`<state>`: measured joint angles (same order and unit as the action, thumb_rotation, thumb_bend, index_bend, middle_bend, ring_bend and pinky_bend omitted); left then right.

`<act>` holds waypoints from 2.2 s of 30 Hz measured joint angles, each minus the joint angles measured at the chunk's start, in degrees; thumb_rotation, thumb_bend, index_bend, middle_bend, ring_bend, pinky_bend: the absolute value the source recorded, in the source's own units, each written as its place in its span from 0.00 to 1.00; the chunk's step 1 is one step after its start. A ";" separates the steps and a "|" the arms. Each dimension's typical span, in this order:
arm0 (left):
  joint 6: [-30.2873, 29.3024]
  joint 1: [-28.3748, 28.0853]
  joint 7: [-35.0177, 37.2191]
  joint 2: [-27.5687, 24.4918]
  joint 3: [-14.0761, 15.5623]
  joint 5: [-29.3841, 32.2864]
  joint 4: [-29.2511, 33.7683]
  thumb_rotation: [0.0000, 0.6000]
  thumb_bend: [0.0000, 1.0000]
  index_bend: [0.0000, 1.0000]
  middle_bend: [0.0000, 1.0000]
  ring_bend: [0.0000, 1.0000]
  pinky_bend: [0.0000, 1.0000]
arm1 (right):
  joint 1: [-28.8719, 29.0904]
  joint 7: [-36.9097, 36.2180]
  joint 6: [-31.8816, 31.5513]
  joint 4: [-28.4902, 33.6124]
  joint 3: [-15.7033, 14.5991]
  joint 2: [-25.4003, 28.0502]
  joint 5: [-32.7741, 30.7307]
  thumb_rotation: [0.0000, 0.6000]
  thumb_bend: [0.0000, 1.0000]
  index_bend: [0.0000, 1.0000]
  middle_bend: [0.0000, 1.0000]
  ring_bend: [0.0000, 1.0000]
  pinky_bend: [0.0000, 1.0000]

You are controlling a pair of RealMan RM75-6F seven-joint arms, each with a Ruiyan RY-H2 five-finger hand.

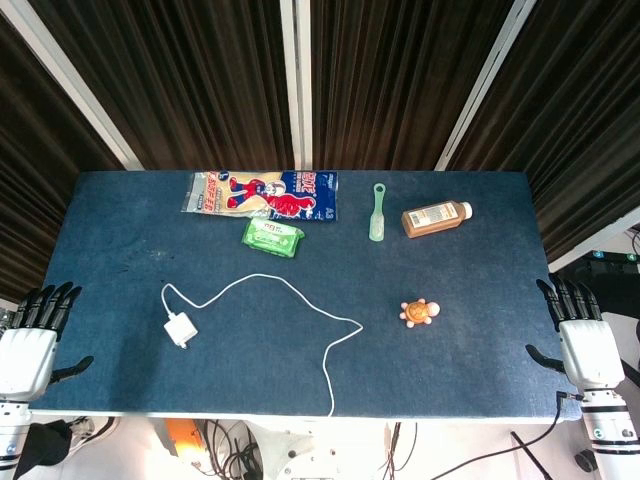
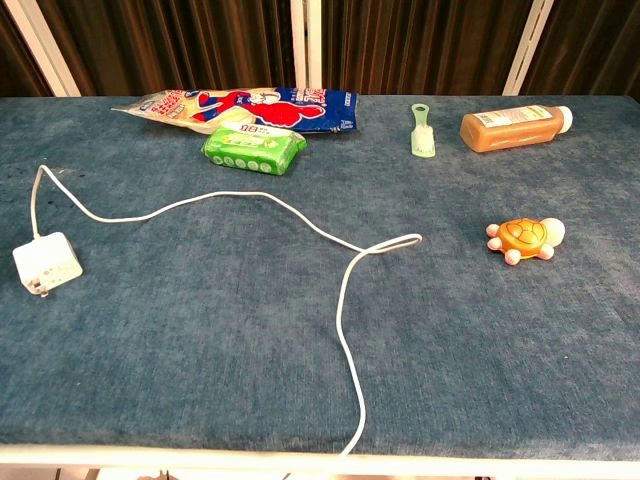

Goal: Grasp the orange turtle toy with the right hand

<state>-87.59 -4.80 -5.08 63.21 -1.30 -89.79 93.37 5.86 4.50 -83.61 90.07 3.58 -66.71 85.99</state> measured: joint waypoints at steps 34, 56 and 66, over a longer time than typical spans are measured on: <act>0.56 -0.09 1.69 0.44 -0.03 0.54 -1.32 1.00 0.00 0.06 0.03 0.00 0.00 | 15.29 18.72 21.23 3.30 2.25 -6.98 -4.36 1.00 0.12 0.03 0.13 0.00 0.00; 1.19 -0.13 4.28 0.68 -0.14 1.51 -3.38 1.00 0.00 0.06 0.02 0.00 0.00 | 21.03 21.83 23.43 -9.00 2.01 -20.29 -8.50 1.00 0.30 0.35 0.38 0.03 0.00; 1.25 -0.14 4.78 0.84 -0.05 1.45 -3.80 1.00 0.00 0.06 0.03 0.00 0.00 | 21.00 20.09 20.47 -14.69 0.71 -24.29 -5.70 1.00 0.43 0.77 0.69 0.24 0.00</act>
<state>-86.34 -4.94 -0.30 64.05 -1.36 -88.35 89.57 26.86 24.59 -63.14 75.38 4.29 -91.00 80.30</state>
